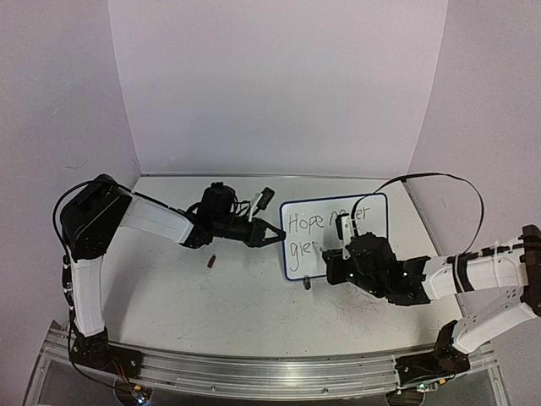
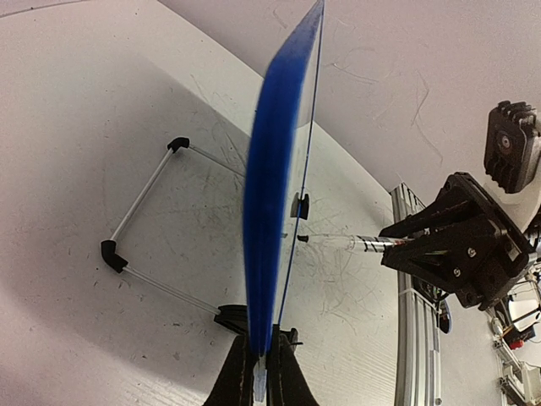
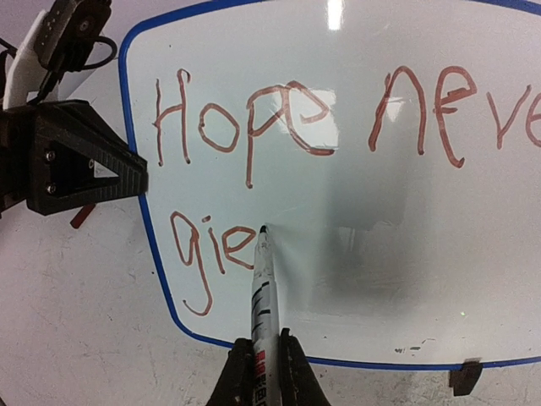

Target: Write a sentence on the whiteboard

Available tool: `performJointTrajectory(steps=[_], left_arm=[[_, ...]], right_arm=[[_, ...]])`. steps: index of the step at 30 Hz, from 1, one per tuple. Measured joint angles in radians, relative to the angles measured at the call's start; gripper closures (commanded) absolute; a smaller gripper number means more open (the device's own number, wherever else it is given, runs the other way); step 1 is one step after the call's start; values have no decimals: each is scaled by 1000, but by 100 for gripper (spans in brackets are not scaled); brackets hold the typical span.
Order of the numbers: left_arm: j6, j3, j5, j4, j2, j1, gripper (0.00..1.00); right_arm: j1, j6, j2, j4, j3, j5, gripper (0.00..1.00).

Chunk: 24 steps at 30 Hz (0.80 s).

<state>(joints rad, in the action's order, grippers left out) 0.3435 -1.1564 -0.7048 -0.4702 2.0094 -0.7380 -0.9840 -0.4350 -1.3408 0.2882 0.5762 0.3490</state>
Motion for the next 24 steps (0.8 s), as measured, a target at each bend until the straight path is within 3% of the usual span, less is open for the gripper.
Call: performJointTrajectory(steps=[24], left_arm=[[-3, 0, 0, 1, 0, 0, 100]], right_arm=[[-1, -1, -28, 10, 2, 10, 100]])
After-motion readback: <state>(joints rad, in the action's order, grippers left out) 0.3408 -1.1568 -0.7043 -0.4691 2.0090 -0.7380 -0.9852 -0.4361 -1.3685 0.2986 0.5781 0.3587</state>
